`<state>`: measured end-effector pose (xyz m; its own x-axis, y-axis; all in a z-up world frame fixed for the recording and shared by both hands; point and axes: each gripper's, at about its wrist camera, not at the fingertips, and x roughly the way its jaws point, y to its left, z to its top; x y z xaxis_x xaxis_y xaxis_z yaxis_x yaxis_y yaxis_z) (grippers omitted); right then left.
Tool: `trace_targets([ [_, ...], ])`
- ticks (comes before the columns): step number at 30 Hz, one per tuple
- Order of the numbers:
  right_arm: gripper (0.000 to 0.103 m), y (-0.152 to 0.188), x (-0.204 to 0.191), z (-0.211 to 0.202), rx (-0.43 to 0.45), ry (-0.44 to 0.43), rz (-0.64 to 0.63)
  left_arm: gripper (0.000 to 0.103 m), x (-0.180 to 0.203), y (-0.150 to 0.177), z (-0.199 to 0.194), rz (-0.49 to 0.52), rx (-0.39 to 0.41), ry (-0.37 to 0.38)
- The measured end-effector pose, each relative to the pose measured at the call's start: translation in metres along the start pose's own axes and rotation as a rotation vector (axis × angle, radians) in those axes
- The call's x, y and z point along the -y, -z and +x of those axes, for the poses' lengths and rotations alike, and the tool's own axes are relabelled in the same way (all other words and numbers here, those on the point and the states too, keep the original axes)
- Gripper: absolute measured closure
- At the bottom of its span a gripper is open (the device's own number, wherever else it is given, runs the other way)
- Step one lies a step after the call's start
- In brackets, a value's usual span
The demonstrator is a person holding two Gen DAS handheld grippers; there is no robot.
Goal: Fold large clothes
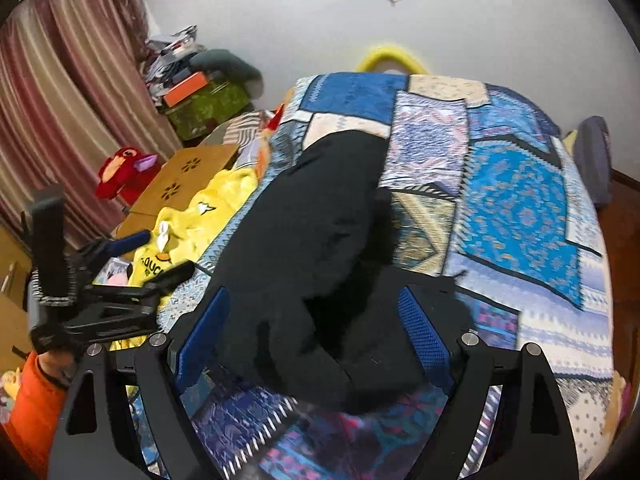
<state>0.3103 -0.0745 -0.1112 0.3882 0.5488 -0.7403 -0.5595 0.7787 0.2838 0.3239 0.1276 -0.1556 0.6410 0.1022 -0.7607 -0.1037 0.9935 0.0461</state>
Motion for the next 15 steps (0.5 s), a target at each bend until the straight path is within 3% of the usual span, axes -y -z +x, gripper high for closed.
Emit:
trace_targets([
  [3, 0.020, 0.005, 0.010, 0.027, -0.050, 0.039, 0.028, 0.008, 0.009, 0.013, 0.027, 0.051, -0.079, 0.013],
  [6, 0.020, 0.019, 0.029, 0.054, -0.129, 0.091, 0.051, 0.007, 0.019, 0.024, 0.027, 0.070, -0.041, 0.003],
  [9, 0.020, 0.039, 0.051, 0.070, -0.169, 0.067, 0.080, 0.007, 0.020, 0.027, 0.034, 0.035, -0.068, 0.073],
  [12, 0.020, 0.052, 0.056, 0.069, -0.156, 0.071, 0.065, 0.007, 0.021, 0.032, 0.043, -0.008, -0.093, 0.140],
  [15, 0.020, 0.059, 0.056, 0.066, -0.146, 0.077, 0.058, 0.003, 0.025, 0.034, 0.045, -0.019, -0.086, 0.144],
])
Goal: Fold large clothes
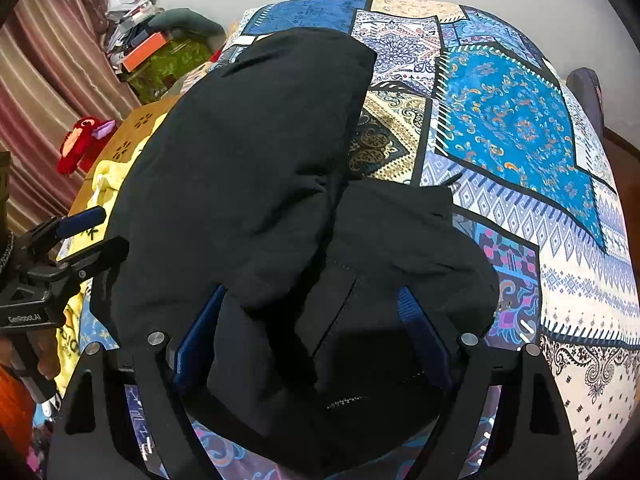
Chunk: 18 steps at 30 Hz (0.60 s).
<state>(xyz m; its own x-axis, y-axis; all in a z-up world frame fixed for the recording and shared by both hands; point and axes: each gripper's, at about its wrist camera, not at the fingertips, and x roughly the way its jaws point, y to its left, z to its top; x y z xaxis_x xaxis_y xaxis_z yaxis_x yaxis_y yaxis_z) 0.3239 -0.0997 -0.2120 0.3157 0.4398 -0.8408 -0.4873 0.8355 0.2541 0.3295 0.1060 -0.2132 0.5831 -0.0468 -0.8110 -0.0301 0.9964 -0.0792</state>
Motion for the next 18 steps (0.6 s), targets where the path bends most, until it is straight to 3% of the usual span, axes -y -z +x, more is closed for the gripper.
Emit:
trace_targets([
  [8, 0.020, 0.001, -0.002, 0.001, -0.001, 0.006, 0.022, 0.002, 0.000, 0.003, 0.008, -0.071, -0.003, 0.025],
  [14, 0.020, -0.008, 0.000, -0.015, -0.013, -0.010, 0.066, 0.003, 0.004, 0.000, -0.011, 0.000, 0.028, -0.039],
  [18, 0.020, -0.012, 0.000, -0.041, 0.027, 0.001, 0.046, 0.003, -0.012, -0.002, -0.031, 0.007, 0.065, -0.071],
])
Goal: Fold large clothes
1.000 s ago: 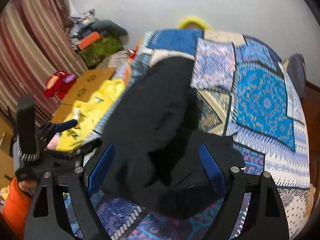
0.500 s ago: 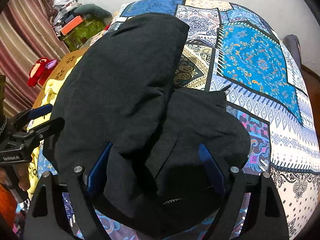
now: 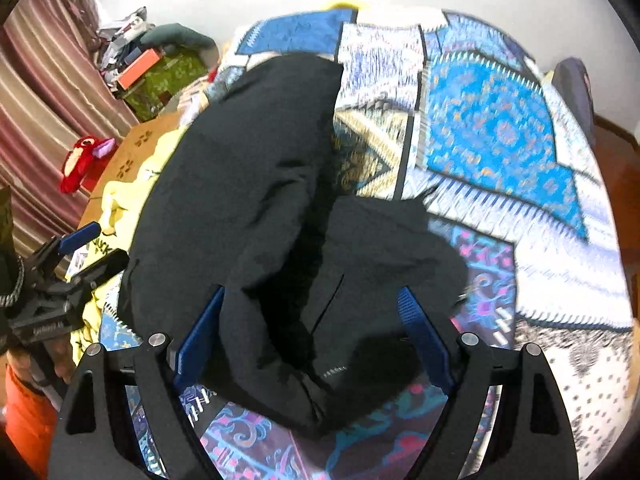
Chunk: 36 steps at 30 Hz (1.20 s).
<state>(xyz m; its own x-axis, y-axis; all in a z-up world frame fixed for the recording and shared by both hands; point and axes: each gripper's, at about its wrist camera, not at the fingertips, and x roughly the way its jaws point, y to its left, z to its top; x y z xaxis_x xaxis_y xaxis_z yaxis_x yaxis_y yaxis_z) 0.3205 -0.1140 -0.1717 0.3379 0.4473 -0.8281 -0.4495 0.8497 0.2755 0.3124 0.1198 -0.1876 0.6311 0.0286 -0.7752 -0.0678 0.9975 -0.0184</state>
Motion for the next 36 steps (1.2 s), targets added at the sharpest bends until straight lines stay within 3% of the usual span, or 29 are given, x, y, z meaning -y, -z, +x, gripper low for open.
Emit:
trace_targets([
  [4, 0.020, -0.001, -0.003, -0.016, 0.043, 0.043, -0.039, 0.003, -0.033, 0.001, -0.002, -0.085, -0.016, 0.026],
  [10, 0.020, -0.004, 0.014, -0.027, 0.095, 0.056, 0.001, 0.003, -0.068, 0.018, 0.024, -0.215, -0.146, 0.156],
  [12, 0.020, -0.007, 0.026, -0.026, 0.093, 0.068, 0.038, 0.003, -0.070, 0.025, 0.035, -0.244, -0.183, 0.192],
  [15, 0.020, -0.006, 0.045, -0.015, 0.060, 0.082, 0.104, 0.003, -0.062, 0.029, 0.044, -0.287, -0.199, 0.320],
  [18, 0.020, -0.002, 0.066, 0.002, 0.003, 0.073, 0.179, 0.002, -0.045, 0.030, 0.048, -0.253, -0.218, 0.413],
  [22, 0.020, 0.006, 0.077, 0.021, -0.056, 0.046, 0.231, 0.000, -0.019, 0.032, 0.055, -0.182, -0.221, 0.419],
  [26, 0.020, 0.009, 0.078, 0.043, -0.113, -0.021, 0.254, 0.000, -0.024, 0.026, 0.061, -0.213, -0.222, 0.448],
  [33, 0.019, 0.000, 0.079, 0.058, -0.119, -0.106, 0.272, 0.000, -0.031, 0.027, 0.069, -0.230, -0.210, 0.481],
  [36, 0.024, -0.003, 0.072, 0.059, -0.115, -0.113, 0.237, 0.000, -0.034, 0.031, 0.073, -0.246, -0.211, 0.507],
])
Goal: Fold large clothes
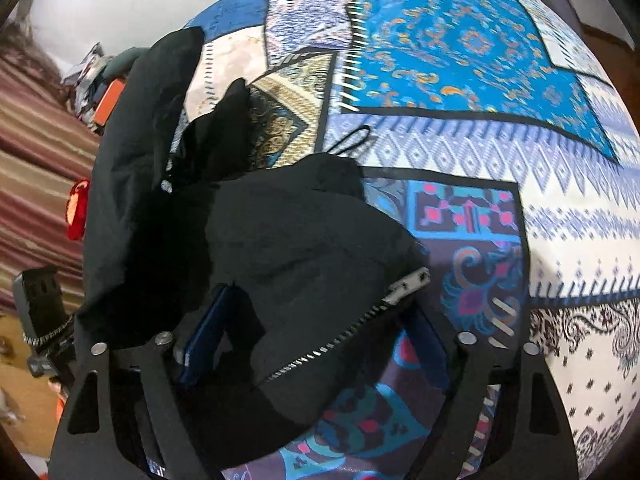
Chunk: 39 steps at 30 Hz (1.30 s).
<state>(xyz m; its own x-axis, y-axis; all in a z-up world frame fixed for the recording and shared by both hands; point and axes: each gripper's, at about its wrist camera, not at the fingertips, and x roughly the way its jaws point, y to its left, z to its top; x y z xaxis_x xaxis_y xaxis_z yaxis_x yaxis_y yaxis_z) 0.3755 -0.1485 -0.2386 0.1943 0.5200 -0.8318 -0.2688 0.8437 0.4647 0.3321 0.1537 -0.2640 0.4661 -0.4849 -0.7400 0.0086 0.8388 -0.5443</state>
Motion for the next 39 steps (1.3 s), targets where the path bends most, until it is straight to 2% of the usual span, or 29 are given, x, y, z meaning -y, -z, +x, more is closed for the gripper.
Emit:
trace_targets([
  [4, 0.027, 0.001, 0.002, -0.002, -0.003, -0.022, 0.003, 0.000, -0.004, -0.007, -0.007, -0.023, -0.024, 0.014],
  [7, 0.028, 0.003, 0.003, -0.003, -0.001, -0.021, -0.010, 0.000, -0.004, -0.019, -0.040, -0.023, 0.115, -0.034],
  [9, 0.028, 0.004, 0.003, -0.003, -0.003, -0.019, -0.007, 0.000, -0.007, -0.031, -0.051, -0.022, 0.162, -0.084],
  [11, 0.028, 0.003, 0.003, -0.003, -0.006, -0.018, -0.004, 0.000, -0.014, -0.046, -0.049, -0.043, 0.156, -0.103],
  [14, 0.028, 0.002, 0.002, -0.001, -0.005, -0.019, -0.003, 0.000, -0.033, -0.066, -0.022, -0.099, 0.066, -0.064],
  [15, 0.028, 0.002, 0.003, -0.001, -0.005, -0.019, -0.003, 0.000, -0.041, -0.071, -0.007, -0.130, 0.009, -0.027],
  [16, 0.028, 0.002, 0.003, -0.001, -0.007, -0.019, -0.003, 0.000, -0.049, -0.074, 0.005, -0.171, -0.023, 0.066],
  [18, 0.028, 0.002, 0.004, -0.001, -0.010, -0.020, -0.006, 0.000, -0.057, -0.072, 0.019, -0.238, -0.059, 0.182],
  [21, 0.030, -0.001, 0.003, 0.001, -0.010, -0.026, -0.018, 0.000, -0.051, -0.071, 0.025, -0.210, -0.024, 0.162],
  [23, 0.036, -0.003, 0.001, 0.002, -0.007, -0.045, -0.028, 0.000, -0.049, -0.071, 0.026, -0.212, -0.014, 0.154],
  [26, 0.058, -0.005, 0.000, 0.003, -0.019, -0.114, -0.020, 0.000, -0.045, -0.069, 0.024, -0.208, -0.018, 0.157],
  [27, 0.069, -0.005, -0.001, 0.003, -0.027, -0.146, -0.014, 0.000, -0.043, -0.068, 0.021, -0.196, -0.014, 0.152],
  [28, 0.072, -0.006, -0.001, 0.003, -0.030, -0.155, -0.013, 0.001, -0.041, -0.066, 0.021, -0.190, -0.007, 0.148],
  [33, 0.084, -0.011, -0.014, -0.009, 0.014, -0.149, -0.044, 0.010, -0.024, -0.062, 0.003, -0.135, 0.029, 0.117],
  [39, 0.085, -0.023, -0.052, -0.031, 0.079, -0.136, -0.132, 0.019, -0.011, -0.066, -0.027, -0.100, 0.064, 0.154],
])
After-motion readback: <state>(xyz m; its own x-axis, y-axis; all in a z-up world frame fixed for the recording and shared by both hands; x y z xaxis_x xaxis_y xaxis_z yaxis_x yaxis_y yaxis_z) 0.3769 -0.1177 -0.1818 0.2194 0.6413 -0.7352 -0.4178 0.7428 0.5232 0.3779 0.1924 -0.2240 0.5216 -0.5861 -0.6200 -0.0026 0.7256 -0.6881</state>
